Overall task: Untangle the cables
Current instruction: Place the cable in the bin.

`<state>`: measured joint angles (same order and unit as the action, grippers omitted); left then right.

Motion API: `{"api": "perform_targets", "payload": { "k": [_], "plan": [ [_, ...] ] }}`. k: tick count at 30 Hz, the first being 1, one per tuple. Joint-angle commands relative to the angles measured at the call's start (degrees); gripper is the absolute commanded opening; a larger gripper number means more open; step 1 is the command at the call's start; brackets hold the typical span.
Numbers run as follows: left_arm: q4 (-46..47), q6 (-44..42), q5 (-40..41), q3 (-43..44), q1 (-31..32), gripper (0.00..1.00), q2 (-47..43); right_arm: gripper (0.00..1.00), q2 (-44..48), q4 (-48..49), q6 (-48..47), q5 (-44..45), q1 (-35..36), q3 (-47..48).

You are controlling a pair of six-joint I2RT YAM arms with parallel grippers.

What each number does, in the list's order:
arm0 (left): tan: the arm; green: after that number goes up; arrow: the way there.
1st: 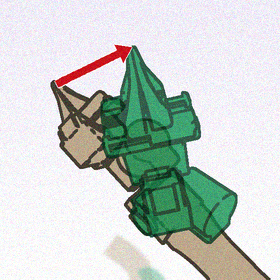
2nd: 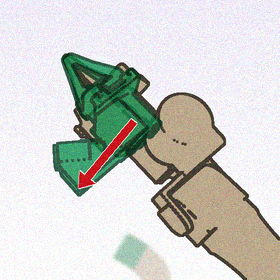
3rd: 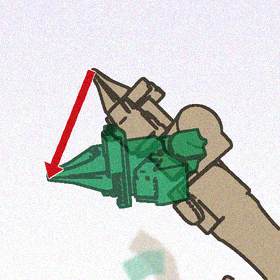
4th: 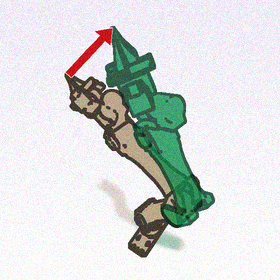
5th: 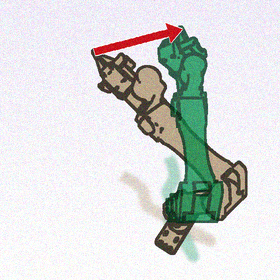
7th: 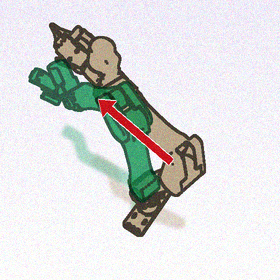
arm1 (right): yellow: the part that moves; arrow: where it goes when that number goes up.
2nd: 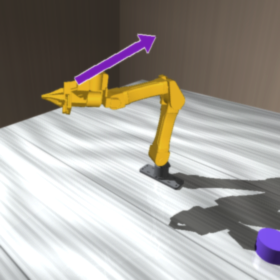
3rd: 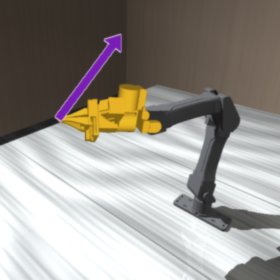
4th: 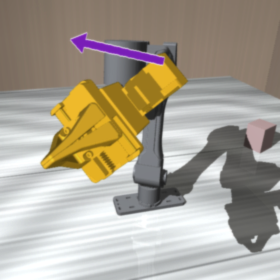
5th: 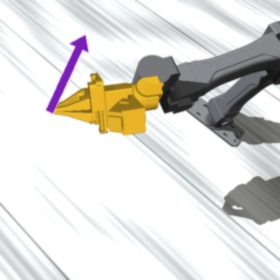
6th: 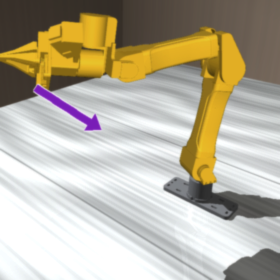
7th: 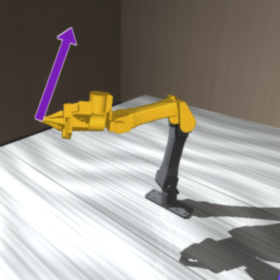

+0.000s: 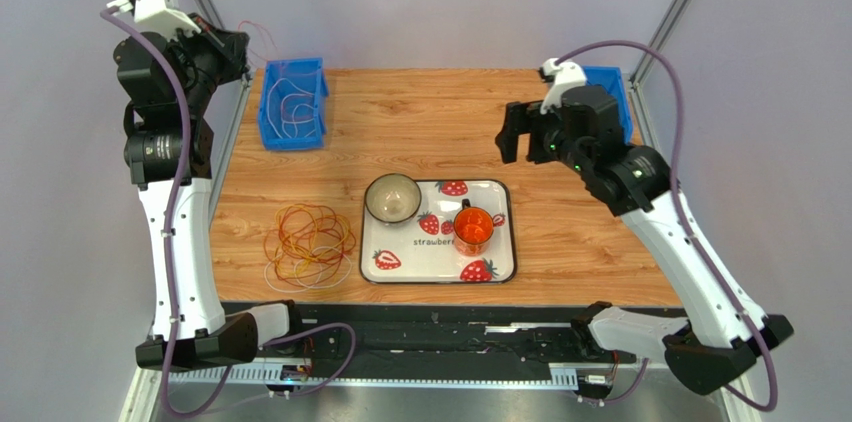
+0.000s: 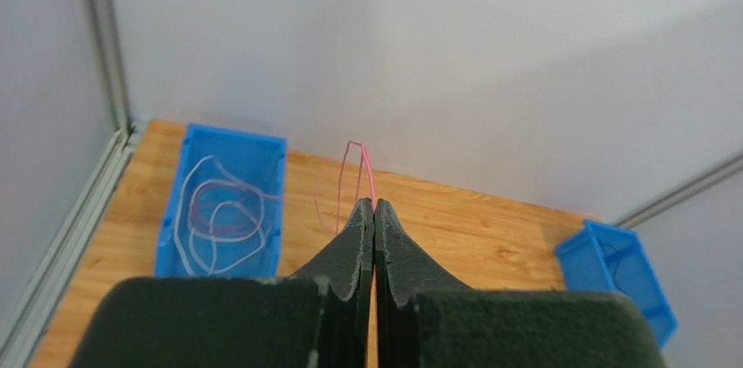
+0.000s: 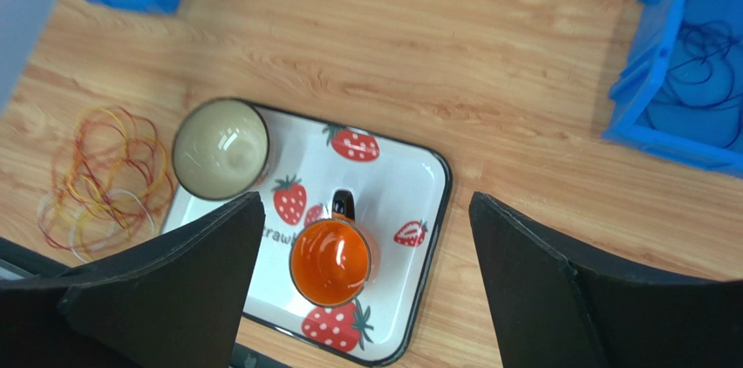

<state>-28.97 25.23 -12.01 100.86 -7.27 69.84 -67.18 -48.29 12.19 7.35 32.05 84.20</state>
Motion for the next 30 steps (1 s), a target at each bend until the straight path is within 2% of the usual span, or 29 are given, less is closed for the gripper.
{"api": "perform_targets", "payload": {
  "k": [1,4,7,19,23,26,30],
  "plan": [
    [-0.39,2.01,1.32,-5.14,-5.55,0.0,-1.64,0.93,4.42,3.47,1.18,-1.91,-1.56,4.74],
    [2.42,2.98,-2.12,-6.46,-6.44,0.0,-1.03,0.93,5.04,2.85,1.0,-2.08,-1.64,5.71],
    [4.45,2.98,-1.62,-6.38,-6.62,0.0,-0.5,0.93,5.3,2.85,1.88,-3.75,-1.64,4.83],
    [9.11,3.68,-2.67,-1.46,-7.06,0.0,5.56,0.91,8.2,2.85,3.37,-6.48,-1.64,0.44],
    [9.54,4.29,-3.54,2.84,-7.06,0.0,8.29,0.91,8.99,2.15,2.76,-6.48,-1.73,0.0],
    [12.7,5.69,-4.69,2.86,-7.06,0.0,9.69,0.92,9.43,2.24,2.58,-6.47,-1.64,-0.36],
    [21.91,7.81,-8.89,1.71,-7.15,0.0,11.27,0.91,9.35,2.59,3.02,-8.56,-1.64,-1.23]
  ]
}}
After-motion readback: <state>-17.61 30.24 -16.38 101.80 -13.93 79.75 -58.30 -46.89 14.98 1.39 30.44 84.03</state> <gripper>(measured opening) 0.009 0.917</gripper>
